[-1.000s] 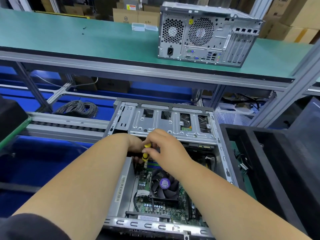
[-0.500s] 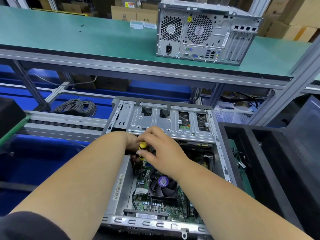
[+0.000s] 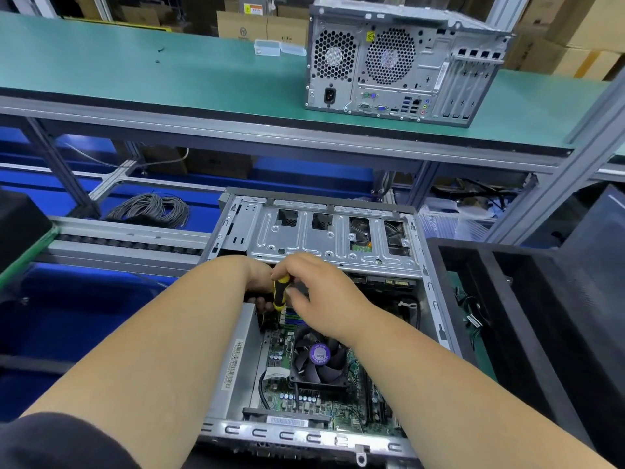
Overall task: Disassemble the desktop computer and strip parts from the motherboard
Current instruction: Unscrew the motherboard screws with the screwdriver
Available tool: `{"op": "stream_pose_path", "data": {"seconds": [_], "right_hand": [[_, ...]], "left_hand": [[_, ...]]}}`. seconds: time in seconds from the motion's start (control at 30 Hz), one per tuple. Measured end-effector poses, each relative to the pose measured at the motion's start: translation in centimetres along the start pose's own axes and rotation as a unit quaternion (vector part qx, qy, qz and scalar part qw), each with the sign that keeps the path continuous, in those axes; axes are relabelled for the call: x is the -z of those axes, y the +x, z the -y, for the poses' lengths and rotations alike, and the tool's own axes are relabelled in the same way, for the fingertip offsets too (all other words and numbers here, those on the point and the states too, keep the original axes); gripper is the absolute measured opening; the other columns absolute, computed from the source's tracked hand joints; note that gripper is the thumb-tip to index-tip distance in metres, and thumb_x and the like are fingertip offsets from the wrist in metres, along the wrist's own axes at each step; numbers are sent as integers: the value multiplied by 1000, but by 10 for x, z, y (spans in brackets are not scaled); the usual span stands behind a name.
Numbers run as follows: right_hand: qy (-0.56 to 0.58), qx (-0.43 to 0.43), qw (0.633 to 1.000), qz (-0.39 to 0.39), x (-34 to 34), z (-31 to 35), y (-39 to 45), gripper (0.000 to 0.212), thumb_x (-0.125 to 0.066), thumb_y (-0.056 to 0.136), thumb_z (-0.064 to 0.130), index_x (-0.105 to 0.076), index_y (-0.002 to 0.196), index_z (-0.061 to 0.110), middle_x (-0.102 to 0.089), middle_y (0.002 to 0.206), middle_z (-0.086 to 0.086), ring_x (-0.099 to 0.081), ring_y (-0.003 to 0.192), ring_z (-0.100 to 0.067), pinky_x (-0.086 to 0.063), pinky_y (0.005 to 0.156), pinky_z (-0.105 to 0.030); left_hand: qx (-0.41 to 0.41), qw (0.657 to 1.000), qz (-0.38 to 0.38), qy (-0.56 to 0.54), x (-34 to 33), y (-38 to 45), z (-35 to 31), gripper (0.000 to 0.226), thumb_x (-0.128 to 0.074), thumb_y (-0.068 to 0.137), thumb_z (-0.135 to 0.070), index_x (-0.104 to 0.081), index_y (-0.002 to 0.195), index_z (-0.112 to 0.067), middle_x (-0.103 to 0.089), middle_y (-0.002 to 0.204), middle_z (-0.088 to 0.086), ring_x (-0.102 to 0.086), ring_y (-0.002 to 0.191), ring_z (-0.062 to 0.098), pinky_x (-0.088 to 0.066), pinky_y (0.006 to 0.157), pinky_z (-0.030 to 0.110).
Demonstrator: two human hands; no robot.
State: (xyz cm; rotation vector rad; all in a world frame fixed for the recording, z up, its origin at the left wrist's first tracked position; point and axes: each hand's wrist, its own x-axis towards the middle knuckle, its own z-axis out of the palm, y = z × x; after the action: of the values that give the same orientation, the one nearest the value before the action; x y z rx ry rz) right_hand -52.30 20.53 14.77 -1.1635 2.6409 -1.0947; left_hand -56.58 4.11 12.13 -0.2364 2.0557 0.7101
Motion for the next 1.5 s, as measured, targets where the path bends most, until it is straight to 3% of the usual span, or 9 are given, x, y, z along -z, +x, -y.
{"op": "stream_pose_path", "data": {"seconds": [0.2, 0.3, 0.43, 0.7, 0.93, 1.07, 1.23, 1.37, 1.5], "right_hand": [[-30, 15, 999, -34, -1, 2, -2, 28, -75, 84, 25, -61, 108, 18, -52, 108, 7, -52, 89, -13, -48, 77, -33], [-21, -5, 999, -45, -2, 2, 0, 21, -73, 86, 20, -61, 104, 15, -49, 99, 8, -50, 82, -14, -47, 74, -37], [-21, -9, 999, -45, -2, -1, 1, 19, -69, 88, 11, -64, 105, 18, -45, 94, 15, -49, 82, -11, -47, 74, -34], [-3, -11, 1000, -4, 3, -2, 2, 29, -57, 85, -2, -65, 108, 14, -62, 110, 1, -55, 105, -20, -48, 89, -41], [-30, -16, 999, -38, -5, 1, -1, 34, -75, 84, 33, -59, 113, 23, -49, 109, 8, -54, 89, -15, -49, 78, -36], [-18, -29, 998, -50, -5, -1, 2, 22, -73, 87, 24, -62, 104, 18, -49, 97, 12, -51, 85, -13, -49, 78, -39], [-21, -19, 999, -30, -1, -6, 3, 23, -64, 91, 8, -64, 112, 18, -57, 110, 8, -52, 100, -13, -47, 88, -36], [-21, -14, 1000, -2, 2, -8, 2, 29, -59, 89, 3, -63, 115, 16, -57, 116, 5, -52, 107, -15, -47, 92, -37], [-50, -4, 999, -14, -2, -5, -1, 28, -68, 86, 26, -61, 113, 22, -54, 110, 9, -52, 100, -13, -48, 83, -35]], "left_hand": [[-7, 999, -15, 48, 1, 0, 0, 33, -35, 91, -3, -50, 62, -10, -47, 53, -2, -39, 37, 3, -31, 46, 13], [-7, 1000, 4, 10, 0, 2, 1, 27, -35, 91, -5, -50, 69, -10, -48, 62, 2, -37, 47, 7, -28, 51, 17], [-8, 1000, -2, 8, 0, 2, 1, 31, -32, 93, -7, -48, 67, -12, -52, 46, -6, -38, 34, 2, -27, 44, 15], [-15, 998, 35, -53, 2, -3, 0, 34, -31, 93, -10, -45, 62, -11, -51, 45, -4, -36, 32, 3, -26, 38, 12], [-34, 999, 12, -34, -1, -3, -1, 29, -31, 91, -1, -51, 70, -7, -57, 45, -1, -44, 34, 5, -33, 40, 14], [-33, 997, 8, -67, 0, -2, 0, 30, -31, 90, -4, -51, 68, -8, -56, 50, 2, -42, 37, 7, -34, 40, 15], [-17, 998, 19, -64, 1, -1, 1, 33, -30, 92, -13, -43, 62, -13, -46, 49, -1, -33, 35, 6, -20, 43, 16], [0, 996, 34, -82, 2, 0, 1, 32, -30, 92, -9, -42, 63, -12, -45, 52, -1, -32, 34, 5, -20, 39, 13], [-15, 994, 55, -93, 2, -2, 0, 30, -24, 89, -3, -42, 66, -9, -47, 46, -1, -34, 33, 5, -25, 37, 12]]}}
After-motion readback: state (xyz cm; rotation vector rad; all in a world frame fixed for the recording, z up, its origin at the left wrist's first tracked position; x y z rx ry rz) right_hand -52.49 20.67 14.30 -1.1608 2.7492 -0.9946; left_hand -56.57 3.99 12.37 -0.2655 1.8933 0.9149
